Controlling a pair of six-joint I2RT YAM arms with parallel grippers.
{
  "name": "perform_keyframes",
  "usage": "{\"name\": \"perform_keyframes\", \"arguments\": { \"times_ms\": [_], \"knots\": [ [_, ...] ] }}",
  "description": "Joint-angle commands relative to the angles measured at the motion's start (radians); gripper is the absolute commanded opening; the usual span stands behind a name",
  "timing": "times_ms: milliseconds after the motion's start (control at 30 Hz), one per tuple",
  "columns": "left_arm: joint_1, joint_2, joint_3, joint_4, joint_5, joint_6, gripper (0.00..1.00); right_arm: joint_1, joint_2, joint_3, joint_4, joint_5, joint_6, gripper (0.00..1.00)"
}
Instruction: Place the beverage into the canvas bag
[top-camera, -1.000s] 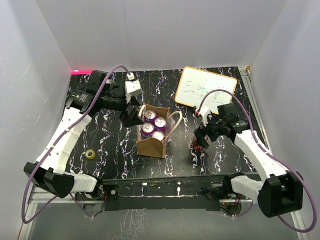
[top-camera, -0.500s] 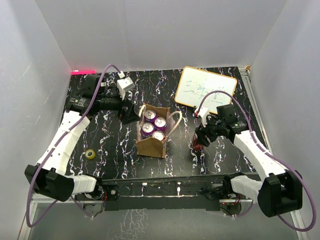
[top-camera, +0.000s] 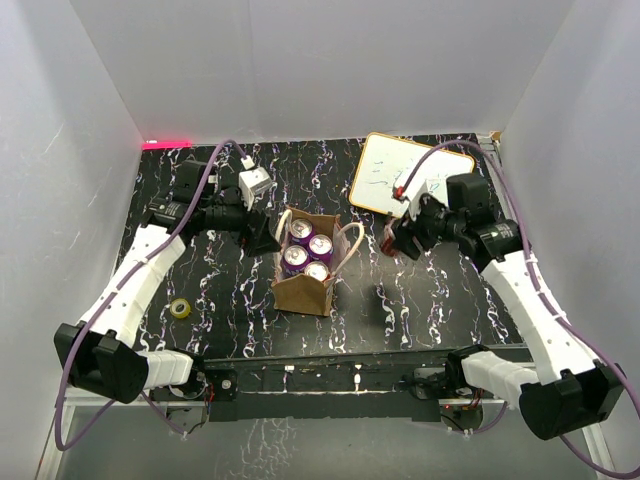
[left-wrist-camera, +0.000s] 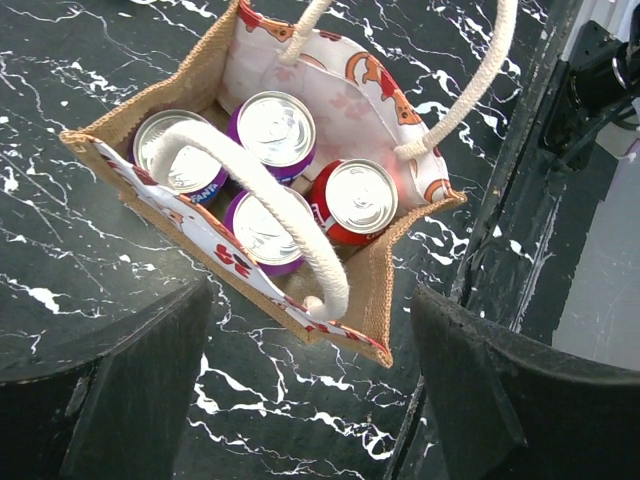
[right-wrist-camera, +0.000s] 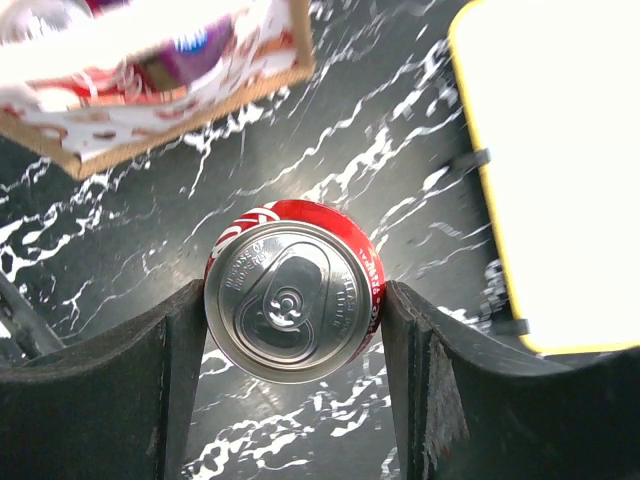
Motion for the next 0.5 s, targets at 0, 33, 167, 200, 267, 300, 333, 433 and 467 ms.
{"name": "perform_keyframes", "arguments": {
  "times_ms": [0, 33, 167, 200, 267, 300, 333, 433, 467],
  "knots": [
    [0.0, -0.023, -0.021, 0.025, 0.085, -0.004, 0.77, 0.032, 0.004, 0.222, 0.057, 0.028, 0.011, 0.08],
    [0.0, -0.023, -0.027, 0.033, 0.092, -0.013, 0.75, 0.039, 0.013, 0.258, 0.053, 0.039, 0.01, 0.08],
    [0.0, -0.016, -0.041, 0.057, 0.121, -0.041, 0.69, 0.076, 0.057, 0.382, 0.053, 0.1, -0.01, 0.08],
    [0.0, -0.013, -0.042, 0.061, 0.125, -0.045, 0.68, 0.087, 0.07, 0.411, 0.054, 0.109, -0.014, 0.08],
    [0.0, -0.009, -0.046, 0.067, 0.137, -0.051, 0.67, 0.11, 0.097, 0.465, 0.054, 0.109, -0.014, 0.08],
    [-0.001, -0.008, -0.048, 0.069, 0.146, -0.05, 0.67, 0.121, 0.111, 0.493, 0.052, 0.099, -0.01, 0.08],
    [0.0, -0.005, -0.047, 0.066, 0.158, -0.043, 0.66, 0.134, 0.125, 0.519, 0.049, 0.084, -0.006, 0.08],
    [-0.001, 0.003, -0.046, 0.064, 0.169, -0.035, 0.58, 0.177, 0.174, 0.578, 0.048, 0.03, 0.006, 0.08],
    [-0.001, 0.006, -0.045, 0.064, 0.169, -0.036, 0.55, 0.192, 0.191, 0.588, 0.05, 0.012, 0.005, 0.08]
  ]
}}
